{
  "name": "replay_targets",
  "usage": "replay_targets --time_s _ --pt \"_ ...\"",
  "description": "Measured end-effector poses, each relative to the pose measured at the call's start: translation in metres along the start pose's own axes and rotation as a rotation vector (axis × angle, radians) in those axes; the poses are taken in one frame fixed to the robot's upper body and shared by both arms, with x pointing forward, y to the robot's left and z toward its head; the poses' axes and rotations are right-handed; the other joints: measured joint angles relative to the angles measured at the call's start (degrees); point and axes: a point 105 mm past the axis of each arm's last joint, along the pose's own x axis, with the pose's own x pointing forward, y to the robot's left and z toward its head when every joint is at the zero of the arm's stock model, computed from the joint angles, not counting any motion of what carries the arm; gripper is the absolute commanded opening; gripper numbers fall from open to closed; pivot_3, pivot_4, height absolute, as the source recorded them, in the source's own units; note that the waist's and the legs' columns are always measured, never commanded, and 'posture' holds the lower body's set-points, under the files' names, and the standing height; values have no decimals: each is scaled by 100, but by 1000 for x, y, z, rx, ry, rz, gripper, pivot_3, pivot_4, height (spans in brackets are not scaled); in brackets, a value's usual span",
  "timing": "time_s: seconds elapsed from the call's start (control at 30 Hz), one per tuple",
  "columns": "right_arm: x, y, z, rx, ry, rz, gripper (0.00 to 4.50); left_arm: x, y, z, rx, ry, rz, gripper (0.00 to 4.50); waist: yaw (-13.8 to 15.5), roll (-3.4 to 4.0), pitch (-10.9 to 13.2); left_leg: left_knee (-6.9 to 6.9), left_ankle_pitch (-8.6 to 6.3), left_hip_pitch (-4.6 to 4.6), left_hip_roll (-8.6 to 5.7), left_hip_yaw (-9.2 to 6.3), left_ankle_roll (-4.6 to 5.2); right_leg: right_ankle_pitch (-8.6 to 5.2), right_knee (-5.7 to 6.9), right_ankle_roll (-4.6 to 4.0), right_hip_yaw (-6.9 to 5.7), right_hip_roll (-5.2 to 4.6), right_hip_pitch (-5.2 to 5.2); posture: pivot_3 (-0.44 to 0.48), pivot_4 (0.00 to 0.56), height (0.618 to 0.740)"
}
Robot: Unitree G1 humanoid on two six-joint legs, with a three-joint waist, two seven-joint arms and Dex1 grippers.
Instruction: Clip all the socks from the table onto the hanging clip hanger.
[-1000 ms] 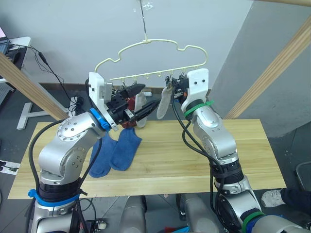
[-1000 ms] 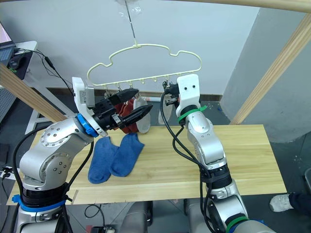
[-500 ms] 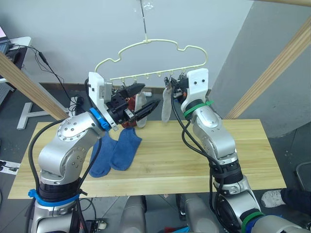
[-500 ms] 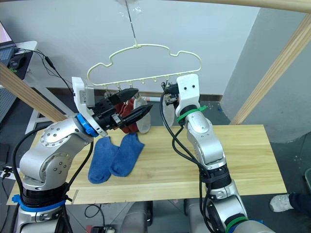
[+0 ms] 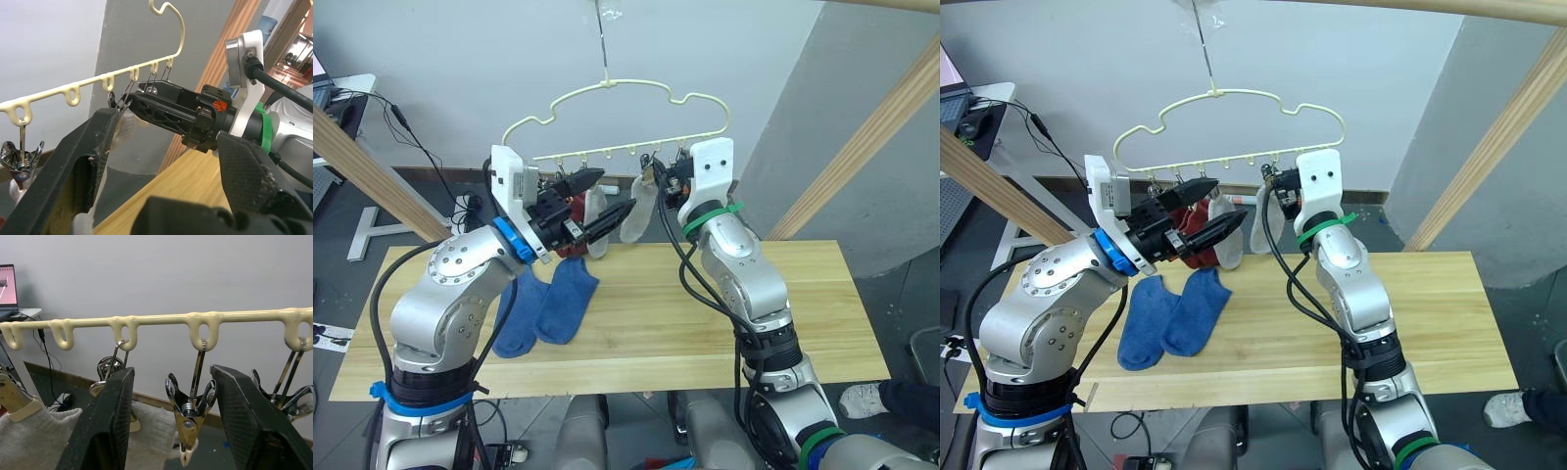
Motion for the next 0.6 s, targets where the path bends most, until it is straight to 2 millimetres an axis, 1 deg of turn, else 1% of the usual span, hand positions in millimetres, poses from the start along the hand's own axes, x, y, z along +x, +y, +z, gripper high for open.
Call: replay_targets --time_s 0.6 --pt "5 9 2 20 -10 33 2544 0 1 0 4 0 5 3662 23 0 0 0 0 -1 0 -1 0 0 -1 0 -1 0 0 -33 294 740"
